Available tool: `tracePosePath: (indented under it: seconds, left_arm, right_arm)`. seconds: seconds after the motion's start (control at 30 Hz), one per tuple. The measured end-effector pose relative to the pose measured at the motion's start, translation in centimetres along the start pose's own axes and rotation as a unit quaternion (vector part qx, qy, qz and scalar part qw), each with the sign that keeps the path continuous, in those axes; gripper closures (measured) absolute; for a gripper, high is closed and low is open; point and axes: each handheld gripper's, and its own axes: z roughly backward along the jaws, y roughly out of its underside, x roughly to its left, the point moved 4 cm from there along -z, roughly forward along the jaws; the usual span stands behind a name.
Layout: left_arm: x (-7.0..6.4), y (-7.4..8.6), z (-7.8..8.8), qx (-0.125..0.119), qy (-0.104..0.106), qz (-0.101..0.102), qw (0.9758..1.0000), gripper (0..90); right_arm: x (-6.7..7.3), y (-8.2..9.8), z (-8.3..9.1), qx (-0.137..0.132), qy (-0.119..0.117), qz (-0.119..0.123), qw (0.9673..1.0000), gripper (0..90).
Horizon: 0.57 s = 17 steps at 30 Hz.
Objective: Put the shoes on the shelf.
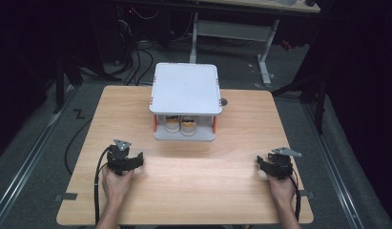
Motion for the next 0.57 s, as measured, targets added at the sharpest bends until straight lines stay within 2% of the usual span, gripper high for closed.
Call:
tracePosePath:
  seconds: [0.13,0.57]
  left_arm:
    - [0.14,0.32,-0.19,-0.01,0.007,0.012,0.9998,21.0]
    - [0.02,0.52,0.05,-0.008,0.009,0.011,0.9999,21.2]
  right_arm:
    - [0.04,0.01,-0.02,0.001,-0.002,0.002,1.0,42.7]
    - [0.08,0.04,-0.01,0.002,-0.003,0.004,1.0,40.8]
